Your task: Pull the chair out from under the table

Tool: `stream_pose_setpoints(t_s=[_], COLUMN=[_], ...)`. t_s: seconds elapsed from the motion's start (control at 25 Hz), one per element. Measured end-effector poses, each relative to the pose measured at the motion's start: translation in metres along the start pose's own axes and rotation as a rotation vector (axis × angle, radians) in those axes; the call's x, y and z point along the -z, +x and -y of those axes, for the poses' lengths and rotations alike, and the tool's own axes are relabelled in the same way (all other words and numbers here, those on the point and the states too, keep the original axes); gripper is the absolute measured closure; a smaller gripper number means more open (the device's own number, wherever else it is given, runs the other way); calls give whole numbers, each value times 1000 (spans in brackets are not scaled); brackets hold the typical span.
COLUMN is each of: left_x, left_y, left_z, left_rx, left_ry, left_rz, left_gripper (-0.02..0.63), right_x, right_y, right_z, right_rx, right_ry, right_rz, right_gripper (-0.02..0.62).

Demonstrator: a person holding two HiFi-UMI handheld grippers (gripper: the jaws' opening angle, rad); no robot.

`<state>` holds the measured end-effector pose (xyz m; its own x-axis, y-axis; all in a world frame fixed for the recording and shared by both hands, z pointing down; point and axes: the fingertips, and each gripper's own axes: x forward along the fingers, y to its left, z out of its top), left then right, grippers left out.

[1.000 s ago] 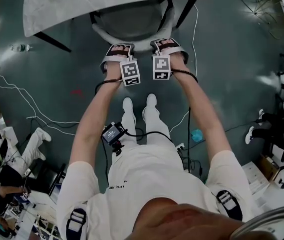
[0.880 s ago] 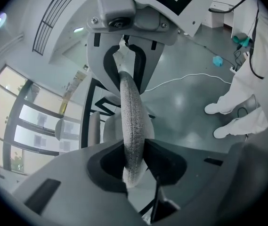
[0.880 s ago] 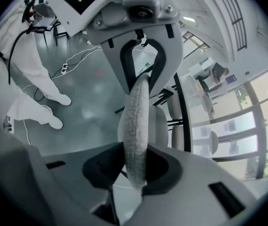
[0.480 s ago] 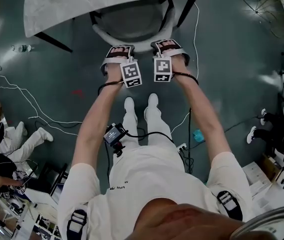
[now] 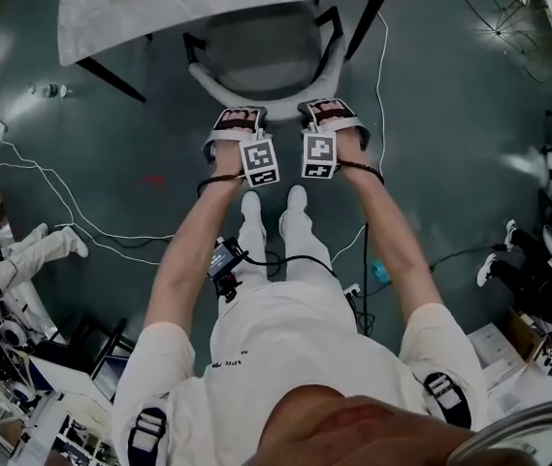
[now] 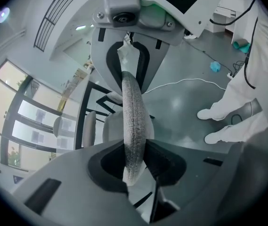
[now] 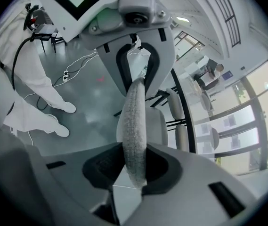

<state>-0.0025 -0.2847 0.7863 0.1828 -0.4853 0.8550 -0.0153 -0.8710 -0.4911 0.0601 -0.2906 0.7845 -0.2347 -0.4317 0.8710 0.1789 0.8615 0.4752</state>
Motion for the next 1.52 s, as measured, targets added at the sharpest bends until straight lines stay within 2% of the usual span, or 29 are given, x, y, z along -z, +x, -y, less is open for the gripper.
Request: stream_pose_setpoints(t_s=[0.48, 0.72, 1.52], left_x=[7, -16, -36], left_y=[-30, -53, -106], left_z=[55, 83, 169], left_rx=[29, 48, 107], left_ry=[-17, -25, -58], left_rz=[-8, 1, -7], left_gripper=[508, 508, 508], right_x=[-28, -21, -38], right_y=[-25, -55, -112], right_z=[-54, -85, -173], right_rx=[-31, -52, -112], right_ry=[15, 15, 42], right_rz=[3, -9, -2], right_gripper=[492, 492, 499])
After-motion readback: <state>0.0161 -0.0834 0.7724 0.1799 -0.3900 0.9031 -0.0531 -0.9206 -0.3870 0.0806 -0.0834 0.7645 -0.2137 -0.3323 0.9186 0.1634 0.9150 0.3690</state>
